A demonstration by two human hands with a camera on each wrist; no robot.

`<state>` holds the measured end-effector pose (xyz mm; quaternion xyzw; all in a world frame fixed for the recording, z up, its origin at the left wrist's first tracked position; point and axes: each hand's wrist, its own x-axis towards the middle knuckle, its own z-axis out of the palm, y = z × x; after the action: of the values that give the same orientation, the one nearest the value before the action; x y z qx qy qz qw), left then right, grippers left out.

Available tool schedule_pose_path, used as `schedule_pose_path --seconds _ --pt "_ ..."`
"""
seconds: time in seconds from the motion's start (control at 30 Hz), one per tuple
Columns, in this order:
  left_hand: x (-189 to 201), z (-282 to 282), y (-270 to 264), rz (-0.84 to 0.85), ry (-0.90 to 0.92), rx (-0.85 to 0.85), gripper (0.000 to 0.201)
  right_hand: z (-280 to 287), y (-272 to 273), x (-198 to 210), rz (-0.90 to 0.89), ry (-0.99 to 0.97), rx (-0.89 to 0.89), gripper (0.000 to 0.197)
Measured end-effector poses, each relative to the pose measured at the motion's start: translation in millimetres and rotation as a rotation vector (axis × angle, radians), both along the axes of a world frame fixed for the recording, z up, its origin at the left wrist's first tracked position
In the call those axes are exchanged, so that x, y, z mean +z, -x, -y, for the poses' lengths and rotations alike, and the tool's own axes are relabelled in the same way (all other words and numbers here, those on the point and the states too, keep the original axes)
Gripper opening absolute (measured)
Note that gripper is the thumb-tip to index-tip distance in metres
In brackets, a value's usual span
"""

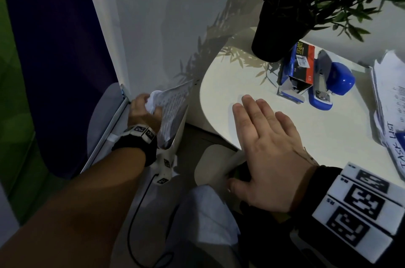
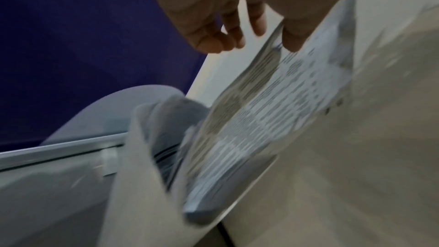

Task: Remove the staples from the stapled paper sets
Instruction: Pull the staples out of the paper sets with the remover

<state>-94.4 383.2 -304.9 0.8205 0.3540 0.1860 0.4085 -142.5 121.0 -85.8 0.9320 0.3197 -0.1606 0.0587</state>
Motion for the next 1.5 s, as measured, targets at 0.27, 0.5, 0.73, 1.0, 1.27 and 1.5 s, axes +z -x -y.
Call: schedule_pose_path --seconds 0.27,0.5,0.73,1.0,1.27,1.5 --pt "28 0 -8 -0.052 -0.3 -0.256 0.043 0 0 0 0.006 -0.01 0.001 0.121" --pt "-34 0 35 -1.075 -0.304 -0.591 0.04 -1 0 3 -0.018 -0.011 -0.003 0.121" --pt "-28 13 58 -0.482 -0.594 -0.385 0.079 0 -2 3 -0.045 -0.023 -0.005 0.12" --pt "-35 20 39 -0.949 -0.696 -0.734 0.071 -1 -3 2 -0.049 -0.044 -0.001 0.118" --pt "-64 37 37 -1.156 -0.526 -0.785 0.075 1 -5 -3 -0.005 -0.083 0.021 0.12" --pt "-35 36 40 -0.802 -0.361 -0.496 0.073 2 -5 -2 -0.003 -0.093 0.018 0.117"
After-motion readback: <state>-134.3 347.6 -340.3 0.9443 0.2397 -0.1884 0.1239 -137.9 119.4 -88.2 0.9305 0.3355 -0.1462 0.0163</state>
